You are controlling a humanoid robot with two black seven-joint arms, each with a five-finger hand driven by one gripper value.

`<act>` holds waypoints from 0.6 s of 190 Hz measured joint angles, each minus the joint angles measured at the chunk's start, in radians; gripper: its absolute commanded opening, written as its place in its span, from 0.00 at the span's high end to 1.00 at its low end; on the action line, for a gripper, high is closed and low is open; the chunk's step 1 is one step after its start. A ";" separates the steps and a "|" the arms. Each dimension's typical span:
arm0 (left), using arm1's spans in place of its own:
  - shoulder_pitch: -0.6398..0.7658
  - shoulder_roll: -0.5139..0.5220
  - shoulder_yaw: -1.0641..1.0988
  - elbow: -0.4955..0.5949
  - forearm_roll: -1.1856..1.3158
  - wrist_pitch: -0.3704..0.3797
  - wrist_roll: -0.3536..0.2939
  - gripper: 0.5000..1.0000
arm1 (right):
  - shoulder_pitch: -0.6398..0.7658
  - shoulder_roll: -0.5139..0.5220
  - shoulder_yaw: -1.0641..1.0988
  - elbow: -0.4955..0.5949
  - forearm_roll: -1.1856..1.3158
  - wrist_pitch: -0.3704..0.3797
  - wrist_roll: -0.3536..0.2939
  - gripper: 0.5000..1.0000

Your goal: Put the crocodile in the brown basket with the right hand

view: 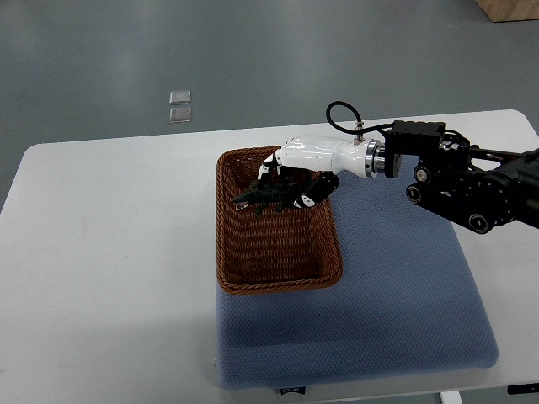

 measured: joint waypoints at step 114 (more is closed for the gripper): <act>0.000 0.000 0.000 0.000 0.000 0.000 0.000 0.00 | -0.036 -0.014 0.019 -0.001 0.018 -0.004 -0.015 0.14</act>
